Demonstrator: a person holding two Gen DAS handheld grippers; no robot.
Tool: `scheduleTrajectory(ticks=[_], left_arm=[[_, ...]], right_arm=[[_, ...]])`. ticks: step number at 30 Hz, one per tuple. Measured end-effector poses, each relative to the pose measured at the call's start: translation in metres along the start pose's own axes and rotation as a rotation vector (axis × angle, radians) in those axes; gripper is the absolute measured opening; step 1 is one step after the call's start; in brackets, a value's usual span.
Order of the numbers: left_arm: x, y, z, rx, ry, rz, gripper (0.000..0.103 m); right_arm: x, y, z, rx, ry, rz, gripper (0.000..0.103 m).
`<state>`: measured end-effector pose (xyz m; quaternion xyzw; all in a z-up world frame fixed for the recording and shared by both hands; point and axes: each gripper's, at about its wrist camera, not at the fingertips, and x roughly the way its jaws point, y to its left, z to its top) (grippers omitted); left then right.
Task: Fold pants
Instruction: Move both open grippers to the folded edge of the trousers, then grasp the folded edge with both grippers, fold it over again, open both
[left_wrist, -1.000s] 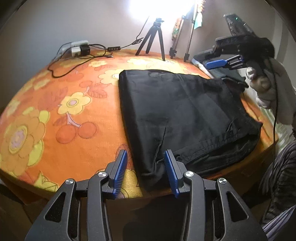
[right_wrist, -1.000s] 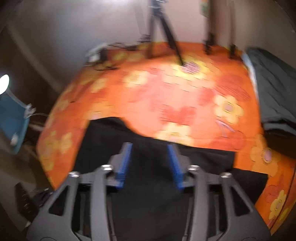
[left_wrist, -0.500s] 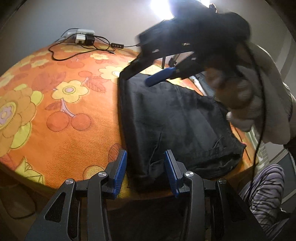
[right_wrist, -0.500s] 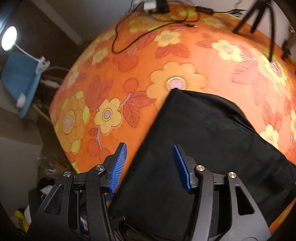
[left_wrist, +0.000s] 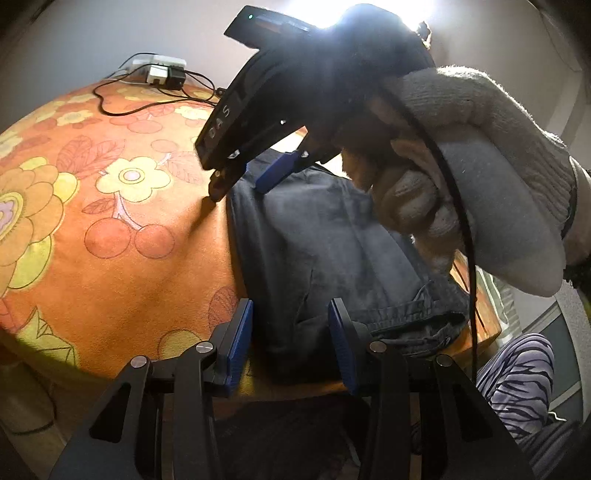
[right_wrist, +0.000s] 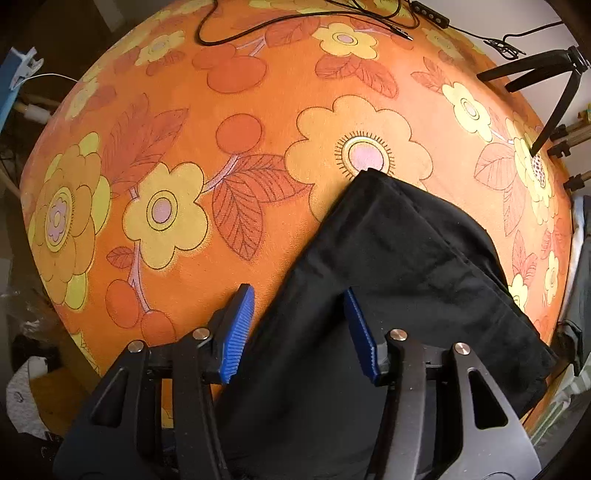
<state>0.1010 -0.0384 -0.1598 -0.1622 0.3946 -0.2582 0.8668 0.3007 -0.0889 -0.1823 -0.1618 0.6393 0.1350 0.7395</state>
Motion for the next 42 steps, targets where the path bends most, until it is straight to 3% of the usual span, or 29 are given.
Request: scheduleTrajectory(ticks=[3, 6, 9, 11, 17, 19, 20, 21, 27, 32, 42], left_arm=[[-0.001, -0.001, 0.000, 0.007, -0.001, 0.010, 0.040], [-0.002, -0.003, 0.002, 0.022, -0.008, 0.034, 0.040], [0.001, -0.001, 0.007, 0.012, -0.002, 0.057, 0.045], [0.003, 0.001, 0.010, -0.006, -0.002, 0.071, 0.056], [0.012, -0.004, 0.018, -0.016, -0.001, 0.046, 0.058], [0.013, -0.008, 0.022, -0.015, -0.011, 0.029, 0.045], [0.014, -0.012, 0.025, -0.009, -0.014, 0.013, 0.027], [0.014, -0.017, 0.029, 0.009, -0.013, 0.004, 0.016], [0.000, -0.054, 0.050, 0.157, -0.057, -0.028, 0.012], [-0.005, -0.088, 0.067, 0.238, -0.049, -0.089, 0.011], [0.030, -0.163, 0.062, 0.351, 0.027, -0.239, 0.011]], right_arm=[[0.000, 0.000, 0.000, 0.010, -0.015, -0.017, 0.025], [-0.001, -0.002, -0.002, 0.018, -0.025, 0.011, 0.012], [-0.012, -0.012, -0.007, 0.029, -0.052, 0.057, 0.005], [-0.020, -0.021, -0.011, 0.041, -0.075, 0.094, 0.004], [-0.051, -0.050, -0.025, 0.077, -0.146, 0.195, 0.004], [-0.059, -0.061, -0.027, 0.089, -0.164, 0.213, 0.004], [-0.064, -0.060, -0.029, 0.093, -0.170, 0.216, 0.004], [-0.067, -0.062, -0.030, 0.098, -0.178, 0.220, 0.004], [-0.099, -0.088, -0.040, 0.137, -0.247, 0.261, 0.004], [-0.129, -0.118, -0.059, 0.177, -0.310, 0.285, 0.004], [-0.159, -0.202, -0.134, 0.305, -0.404, 0.235, 0.003]])
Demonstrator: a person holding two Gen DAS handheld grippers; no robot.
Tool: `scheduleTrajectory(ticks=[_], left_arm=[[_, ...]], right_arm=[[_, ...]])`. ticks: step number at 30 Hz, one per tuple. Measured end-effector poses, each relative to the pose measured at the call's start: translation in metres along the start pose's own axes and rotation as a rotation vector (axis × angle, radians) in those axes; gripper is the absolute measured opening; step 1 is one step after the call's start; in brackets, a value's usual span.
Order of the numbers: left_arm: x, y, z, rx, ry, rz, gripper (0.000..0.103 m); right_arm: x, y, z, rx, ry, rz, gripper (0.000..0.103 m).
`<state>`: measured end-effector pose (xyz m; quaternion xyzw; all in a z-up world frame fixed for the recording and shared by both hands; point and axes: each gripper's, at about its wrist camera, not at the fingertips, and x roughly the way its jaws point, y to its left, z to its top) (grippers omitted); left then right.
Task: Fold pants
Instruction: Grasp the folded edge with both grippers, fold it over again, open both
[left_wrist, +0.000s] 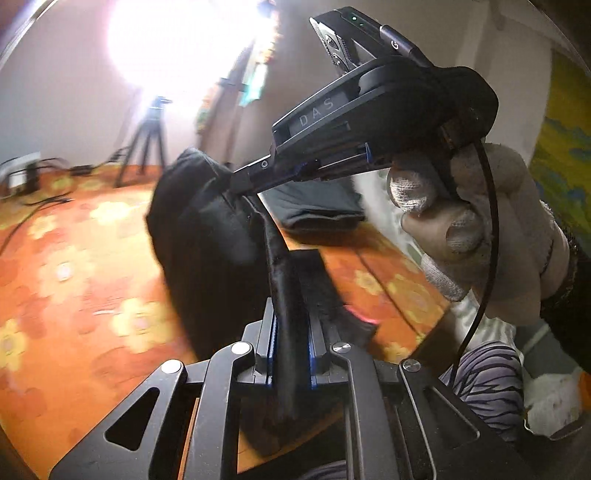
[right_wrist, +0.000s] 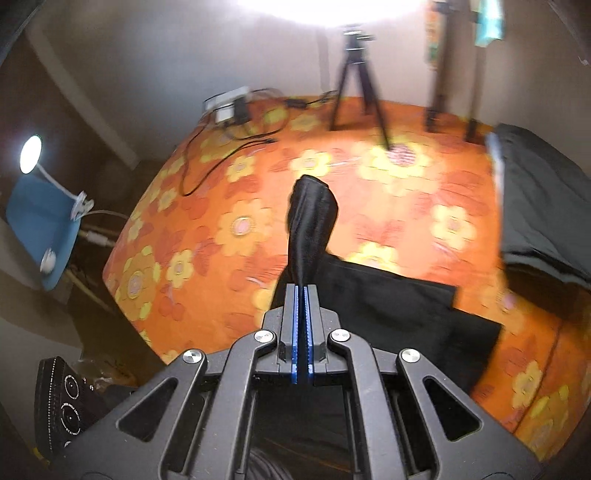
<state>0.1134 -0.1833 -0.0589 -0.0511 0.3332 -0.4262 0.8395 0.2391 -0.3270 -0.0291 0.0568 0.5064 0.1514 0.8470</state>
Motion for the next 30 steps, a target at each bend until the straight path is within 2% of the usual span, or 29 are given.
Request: scheduleTrajectory(ticks=[6, 12, 16, 24, 25, 27, 30], left_arm=[[0.044, -0.034, -0.001, 0.045, 0.056, -0.062, 0.011], [0.087, -0.060, -0.007, 0.085, 0.126, -0.084, 0.011], [0.108, -0.071, -0.012, 0.095, 0.158, -0.102, 0.011], [0.135, -0.080, -0.015, 0.096, 0.208, -0.089, 0.012], [0.136, -0.080, -0.014, 0.093, 0.213, -0.087, 0.014], [0.135, -0.082, -0.015, 0.094, 0.229, -0.101, 0.027], [0.127, -0.091, -0.017, 0.111, 0.248, -0.093, 0.031]], right_arm=[[-0.023, -0.075, -0.030, 0.111, -0.030, -0.044, 0.003], [-0.017, -0.143, -0.062, 0.219, -0.017, -0.075, 0.003], [-0.012, -0.174, -0.074, 0.266, -0.011, -0.083, 0.003], [0.012, -0.203, -0.089, 0.292, 0.024, -0.118, 0.003], [0.016, -0.205, -0.090, 0.297, 0.027, -0.111, 0.003], [0.020, -0.208, -0.090, 0.303, 0.030, -0.103, 0.003], [0.025, -0.210, -0.088, 0.302, 0.025, -0.113, 0.003]])
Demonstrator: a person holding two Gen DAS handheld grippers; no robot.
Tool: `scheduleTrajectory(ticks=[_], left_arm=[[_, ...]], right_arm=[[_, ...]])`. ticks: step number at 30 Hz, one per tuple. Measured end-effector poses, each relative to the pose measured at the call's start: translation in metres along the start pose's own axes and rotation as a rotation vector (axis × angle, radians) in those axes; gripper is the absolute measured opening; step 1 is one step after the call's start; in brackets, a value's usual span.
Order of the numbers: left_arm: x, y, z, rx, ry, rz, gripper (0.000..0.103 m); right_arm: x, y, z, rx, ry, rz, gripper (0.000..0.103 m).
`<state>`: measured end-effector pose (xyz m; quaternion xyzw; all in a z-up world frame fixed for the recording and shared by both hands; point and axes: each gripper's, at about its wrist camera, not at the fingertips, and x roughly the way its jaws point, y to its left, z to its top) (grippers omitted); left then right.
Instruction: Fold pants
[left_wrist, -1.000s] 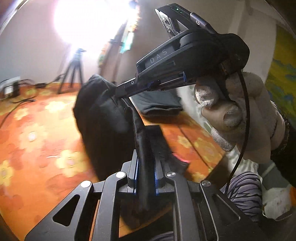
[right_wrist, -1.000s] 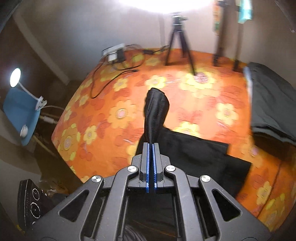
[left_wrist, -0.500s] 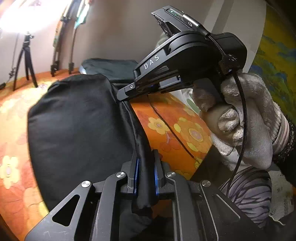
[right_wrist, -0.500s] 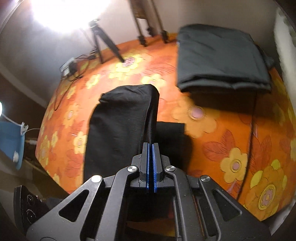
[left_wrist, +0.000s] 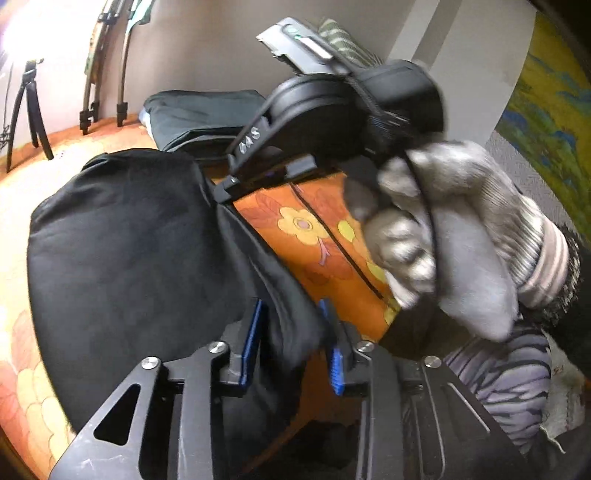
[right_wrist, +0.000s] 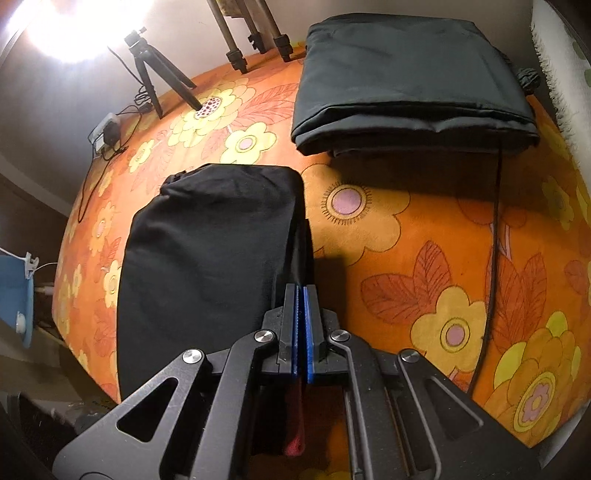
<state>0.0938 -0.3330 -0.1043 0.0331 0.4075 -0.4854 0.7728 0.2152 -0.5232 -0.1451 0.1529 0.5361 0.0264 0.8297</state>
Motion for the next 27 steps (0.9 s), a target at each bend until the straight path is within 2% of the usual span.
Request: scheduleTrajectory(ticks=[5, 7, 9, 13, 17, 20, 23, 27], left_arm=[[-0.037, 0.004, -0.012, -0.019, -0.024, 0.011, 0.034], [-0.059, 0.012, -0.023, -0.022, -0.043, 0.049, 0.034], [-0.075, 0.026, -0.031, -0.026, -0.051, 0.110, 0.034], [-0.091, 0.051, -0.047, -0.046, -0.054, 0.199, 0.034], [-0.084, 0.058, -0.053, -0.058, -0.033, 0.199, 0.034], [-0.070, 0.046, -0.059, -0.021, -0.005, 0.181, 0.034], [-0.059, 0.039, -0.060, 0.014, 0.001, 0.181, 0.034], [-0.052, 0.039, -0.062, 0.005, 0.012, 0.168, 0.034]], right_arm=[[0.003, 0.001, 0.006, -0.039, -0.024, -0.025, 0.003], [0.004, 0.002, 0.008, -0.067, -0.033, -0.077, 0.003], [0.002, -0.004, 0.009, -0.052, -0.032, -0.084, 0.003], [-0.022, -0.008, 0.001, -0.038, -0.077, -0.067, 0.003], [-0.049, 0.024, -0.026, -0.142, -0.092, 0.037, 0.003], [-0.054, 0.058, -0.054, -0.287, -0.037, 0.070, 0.003], [-0.045, 0.072, -0.076, -0.370, 0.055, 0.087, 0.003], [-0.024, 0.062, -0.092, -0.409, 0.140, 0.012, 0.003]])
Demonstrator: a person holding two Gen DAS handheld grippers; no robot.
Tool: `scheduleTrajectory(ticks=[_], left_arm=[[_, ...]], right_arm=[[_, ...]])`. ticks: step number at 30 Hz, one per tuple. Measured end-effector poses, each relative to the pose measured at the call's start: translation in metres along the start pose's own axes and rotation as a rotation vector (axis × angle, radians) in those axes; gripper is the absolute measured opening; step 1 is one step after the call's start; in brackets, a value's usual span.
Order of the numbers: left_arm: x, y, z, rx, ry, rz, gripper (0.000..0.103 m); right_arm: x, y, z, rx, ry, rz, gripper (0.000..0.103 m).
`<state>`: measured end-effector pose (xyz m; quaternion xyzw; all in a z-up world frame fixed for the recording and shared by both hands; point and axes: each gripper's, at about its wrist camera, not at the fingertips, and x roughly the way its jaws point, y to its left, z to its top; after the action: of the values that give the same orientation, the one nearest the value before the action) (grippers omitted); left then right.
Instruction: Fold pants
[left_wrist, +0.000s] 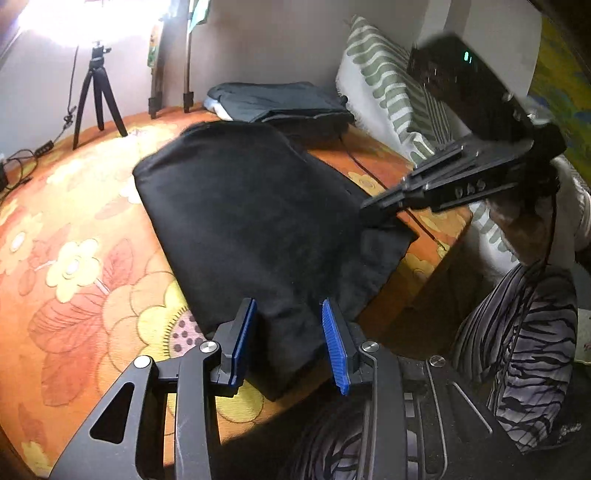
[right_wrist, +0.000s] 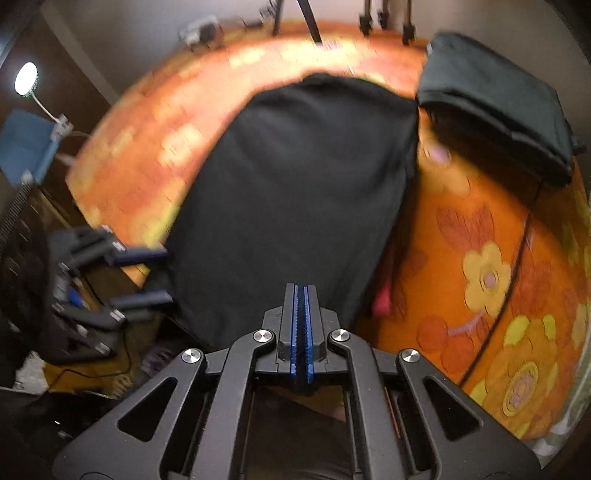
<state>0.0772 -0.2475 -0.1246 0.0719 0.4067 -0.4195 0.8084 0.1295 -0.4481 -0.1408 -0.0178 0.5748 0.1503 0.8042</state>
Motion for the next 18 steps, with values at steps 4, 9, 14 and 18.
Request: scheduleTrajectory(ticks=[4, 9, 14, 18], left_arm=[[0.000, -0.001, -0.001, 0.012, 0.006, -0.002, 0.034], [-0.012, 0.003, 0.010, 0.038, -0.010, 0.021, 0.034], [-0.011, 0.035, 0.050, 0.013, -0.041, 0.044, 0.034], [0.011, 0.066, 0.080, -0.036, -0.055, 0.075, 0.034]], right_arm=[[0.012, -0.013, -0.008, 0.027, 0.024, -0.005, 0.003], [0.011, -0.004, -0.009, -0.038, 0.030, -0.060, 0.003], [-0.015, -0.013, 0.000, 0.089, -0.105, 0.008, 0.006], [-0.013, -0.023, 0.007, 0.204, -0.160, 0.045, 0.014]])
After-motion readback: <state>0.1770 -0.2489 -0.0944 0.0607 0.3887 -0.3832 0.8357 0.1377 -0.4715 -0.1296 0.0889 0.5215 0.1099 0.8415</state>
